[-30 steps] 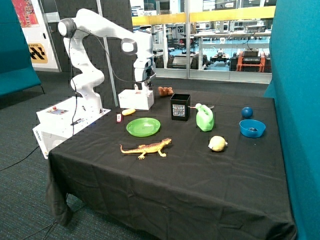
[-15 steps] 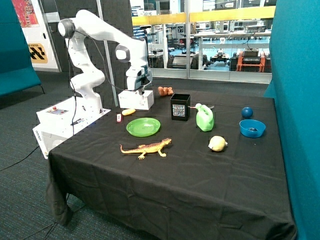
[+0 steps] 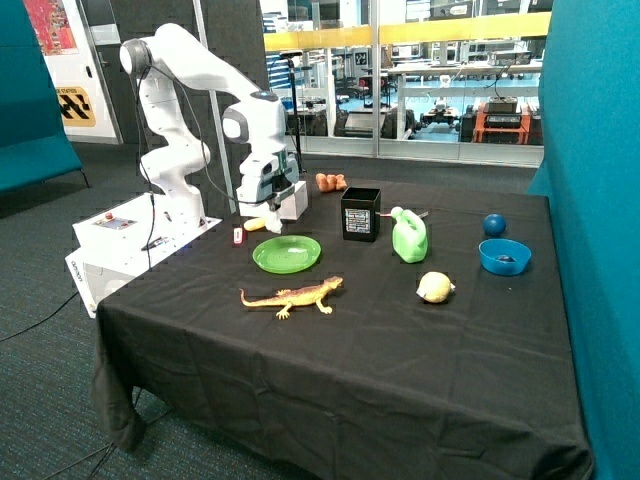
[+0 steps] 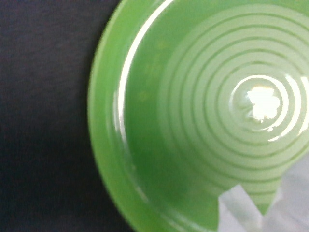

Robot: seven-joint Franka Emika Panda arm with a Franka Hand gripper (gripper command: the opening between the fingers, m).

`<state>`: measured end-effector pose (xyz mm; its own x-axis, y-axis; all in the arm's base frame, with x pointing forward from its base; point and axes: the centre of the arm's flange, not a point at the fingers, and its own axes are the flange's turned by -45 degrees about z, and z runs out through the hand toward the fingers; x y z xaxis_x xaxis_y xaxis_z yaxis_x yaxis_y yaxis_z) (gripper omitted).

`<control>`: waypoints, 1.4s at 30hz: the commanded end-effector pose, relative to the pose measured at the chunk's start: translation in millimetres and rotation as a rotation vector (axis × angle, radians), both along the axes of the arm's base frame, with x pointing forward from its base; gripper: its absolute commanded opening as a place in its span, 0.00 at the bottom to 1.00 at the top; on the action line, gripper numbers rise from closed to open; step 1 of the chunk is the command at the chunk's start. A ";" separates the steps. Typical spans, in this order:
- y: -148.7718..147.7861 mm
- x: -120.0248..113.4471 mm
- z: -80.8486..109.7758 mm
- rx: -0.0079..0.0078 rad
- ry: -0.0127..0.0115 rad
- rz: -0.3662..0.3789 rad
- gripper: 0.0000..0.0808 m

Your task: Dry the plate

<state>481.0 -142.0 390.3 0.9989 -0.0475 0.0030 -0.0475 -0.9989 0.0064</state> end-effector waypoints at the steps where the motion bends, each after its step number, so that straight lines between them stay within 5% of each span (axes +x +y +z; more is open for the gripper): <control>1: -23.1 12.7 -23.1 0.0065 0.0027 -0.006 0.00; 16: -25.9 8.9 -82.7 0.0064 0.0029 0.056 0.00; 31: 30.0 -11.4 -97.3 0.0063 0.0032 0.165 0.00; 42: 45.0 6.9 -101.7 0.0062 0.0033 0.184 0.00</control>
<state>478.2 -115.5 293.1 0.9934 0.1143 -0.0011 0.1143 -0.9934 -0.0047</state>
